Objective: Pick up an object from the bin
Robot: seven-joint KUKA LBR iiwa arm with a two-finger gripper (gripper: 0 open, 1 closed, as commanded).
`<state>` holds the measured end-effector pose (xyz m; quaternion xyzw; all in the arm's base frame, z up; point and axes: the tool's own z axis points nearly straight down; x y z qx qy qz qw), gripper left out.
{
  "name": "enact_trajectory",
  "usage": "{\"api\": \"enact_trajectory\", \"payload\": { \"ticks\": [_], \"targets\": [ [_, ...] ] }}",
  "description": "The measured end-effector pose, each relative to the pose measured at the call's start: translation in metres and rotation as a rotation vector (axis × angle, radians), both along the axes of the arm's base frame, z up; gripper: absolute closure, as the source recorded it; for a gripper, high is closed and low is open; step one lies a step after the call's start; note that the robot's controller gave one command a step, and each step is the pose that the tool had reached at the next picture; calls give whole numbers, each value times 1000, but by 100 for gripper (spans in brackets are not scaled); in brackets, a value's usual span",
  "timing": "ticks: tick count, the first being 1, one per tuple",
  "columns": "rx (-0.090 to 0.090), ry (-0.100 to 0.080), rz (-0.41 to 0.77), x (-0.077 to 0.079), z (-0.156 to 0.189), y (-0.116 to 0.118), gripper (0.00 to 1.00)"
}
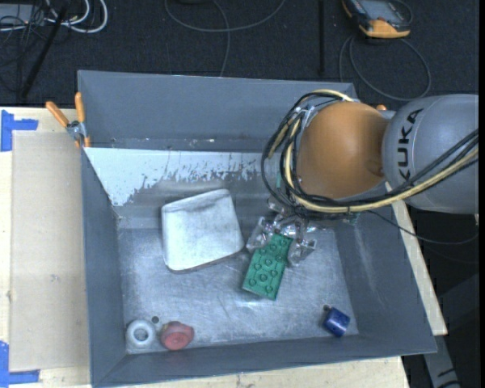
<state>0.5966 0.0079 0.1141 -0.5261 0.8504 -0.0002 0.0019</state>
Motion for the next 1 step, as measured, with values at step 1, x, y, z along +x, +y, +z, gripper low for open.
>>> {"api": "enact_trajectory", "payload": {
  "ticks": [1],
  "targets": [
    [0,-4,-4,2,84,1,100]
  ]
}}
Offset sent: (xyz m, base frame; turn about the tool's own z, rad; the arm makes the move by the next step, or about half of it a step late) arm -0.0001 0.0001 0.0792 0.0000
